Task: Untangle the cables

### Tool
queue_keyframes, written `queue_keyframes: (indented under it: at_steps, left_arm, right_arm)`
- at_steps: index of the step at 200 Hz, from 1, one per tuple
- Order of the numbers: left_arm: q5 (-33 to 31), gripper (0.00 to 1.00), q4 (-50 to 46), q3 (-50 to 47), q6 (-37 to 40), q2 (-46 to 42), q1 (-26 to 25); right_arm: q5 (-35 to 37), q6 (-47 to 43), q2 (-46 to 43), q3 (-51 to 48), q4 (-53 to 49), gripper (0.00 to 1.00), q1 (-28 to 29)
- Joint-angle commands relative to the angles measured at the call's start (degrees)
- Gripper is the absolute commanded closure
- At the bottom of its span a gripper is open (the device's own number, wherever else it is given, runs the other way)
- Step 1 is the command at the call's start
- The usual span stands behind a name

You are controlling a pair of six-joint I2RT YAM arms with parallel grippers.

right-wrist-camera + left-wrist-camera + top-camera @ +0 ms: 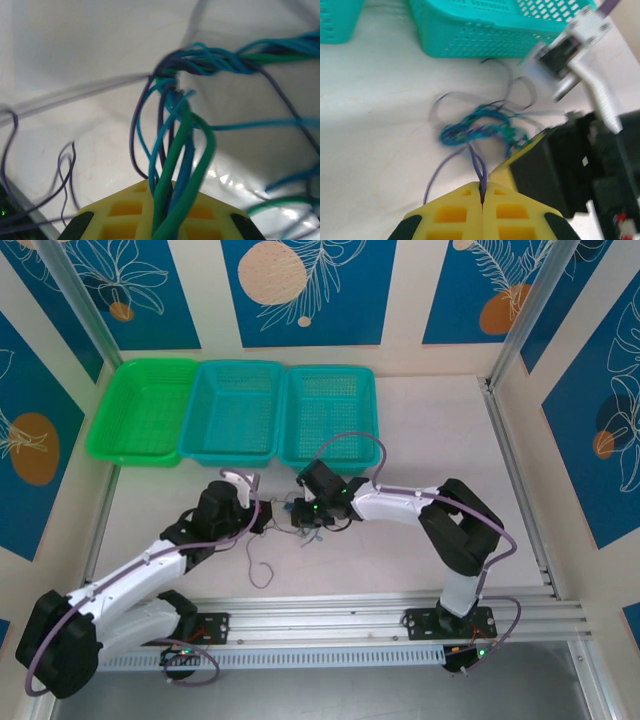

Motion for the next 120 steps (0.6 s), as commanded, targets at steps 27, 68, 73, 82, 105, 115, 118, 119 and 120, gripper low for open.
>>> queue_keyframes:
  at_steps: [27, 68, 73, 82, 105, 115, 118, 119, 120]
  left_arm:
    - [-12.59, 1.00, -14.23, -0.97, -2.00, -7.48, 4.05]
    - [-11.89, 1.00, -15.78, -3.28, -2.16, -10.91, 8.06]
    - [-11.83, 1.00, -15.96, -3.42, -2.10, -10.94, 8.36]
    - [-11.55, 1.00, -16.01, -3.57, -2.06, -10.82, 8.87]
    - [-8.86, 1.00, -13.94, -3.99, -1.19, -10.04, 9.11]
    - [-6.95, 1.00, -12.43, -4.07, -0.60, -9.49, 9.11]
    - [-6.06, 1.00, -11.66, -4.14, -0.21, -9.31, 9.11]
    - [-5.58, 1.00, -11.33, -4.16, -0.08, -9.25, 9.11]
    - [-5.21, 1.00, -11.03, -4.16, -0.01, -9.22, 9.11]
  right_arm:
    - [9.28, 3.17, -16.06, -13.16, -8.09, 1.00, -11.79]
    - [7.51, 4.13, -33.36, -24.81, -11.35, 1.00, -28.22]
    - [7.36, 4.05, -34.93, -25.46, -11.89, 1.00, -29.89]
    - [6.94, 3.76, -38.02, -26.42, -12.88, 1.00, -33.18]
    - [2.88, 1.39, -42.45, -26.54, -13.16, 1.00, -37.12]
    - [1.41, 0.11, -42.90, -25.83, -13.47, 1.00, -37.21]
    - [0.33, -0.35, -42.91, -25.69, -13.08, 1.00, -37.20]
    - [-0.07, -0.57, -42.92, -25.63, -13.00, 1.00, -37.20]
    - [-0.53, -0.81, -42.93, -25.60, -12.74, 1.00, -37.16]
